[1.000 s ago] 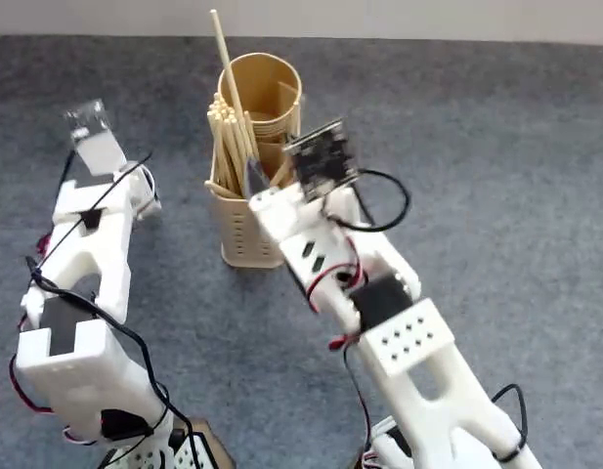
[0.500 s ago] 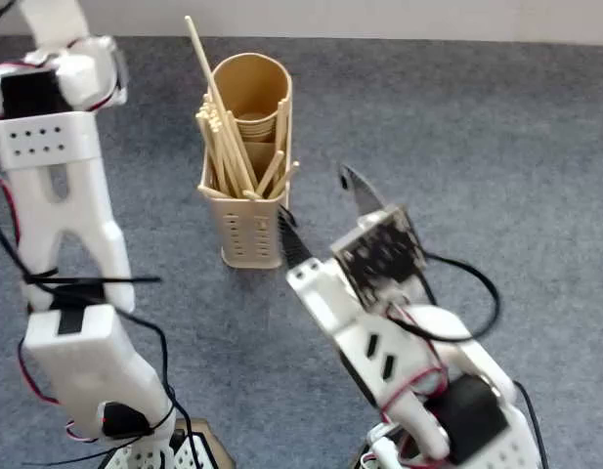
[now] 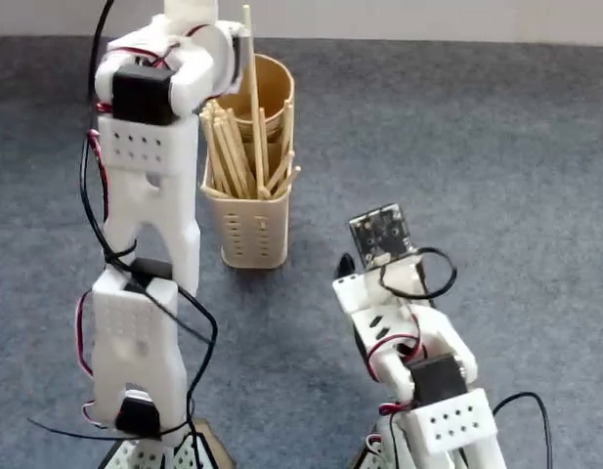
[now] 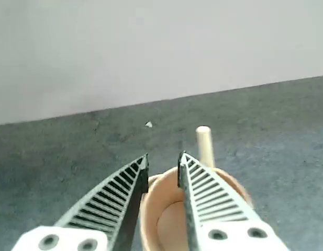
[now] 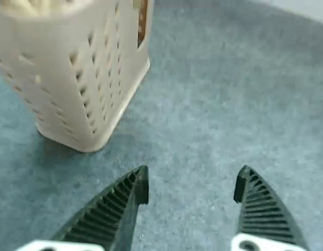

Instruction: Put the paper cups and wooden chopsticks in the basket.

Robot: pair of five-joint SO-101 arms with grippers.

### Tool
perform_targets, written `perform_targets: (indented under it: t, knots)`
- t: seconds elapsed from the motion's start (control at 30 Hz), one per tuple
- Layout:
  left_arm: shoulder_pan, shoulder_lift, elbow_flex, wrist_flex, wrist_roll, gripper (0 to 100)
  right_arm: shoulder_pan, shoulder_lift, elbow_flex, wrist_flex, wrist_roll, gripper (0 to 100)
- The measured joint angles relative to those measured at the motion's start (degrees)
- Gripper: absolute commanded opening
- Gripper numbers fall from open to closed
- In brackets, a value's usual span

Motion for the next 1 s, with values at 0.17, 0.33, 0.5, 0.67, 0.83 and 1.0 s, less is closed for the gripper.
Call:
perform_targets:
  t: [0.17,0.33,0.5,0.67,0.83,1.0]
  knots:
    - [0.2,-4.4,-1.2,1.3,0.0,13,0.0,0.0,6.1,-5.4,0.0,26.6]
    - [0.4,-11.1,-1.3,1.3,-0.1,13,0.0,0.0,6.6,-5.9,0.0,26.6]
    - [-3.1,-13.6,2.5,-8.1,-1.4,13,0.0,0.0,6.6,-5.9,0.0,26.6]
    - [-6.7,-10.9,17.9,-23.5,-1.3,13,0.0,-0.1,8.1,-6.1,0.0,26.6]
    - [-6.6,-5.8,23.8,-28.7,-1.4,13,0.0,-0.2,9.5,-6.1,0.0,26.6]
    - [-5.2,-4.4,24.1,-25.8,-1.3,13,0.0,-0.2,10.0,-8.2,0.0,26.6]
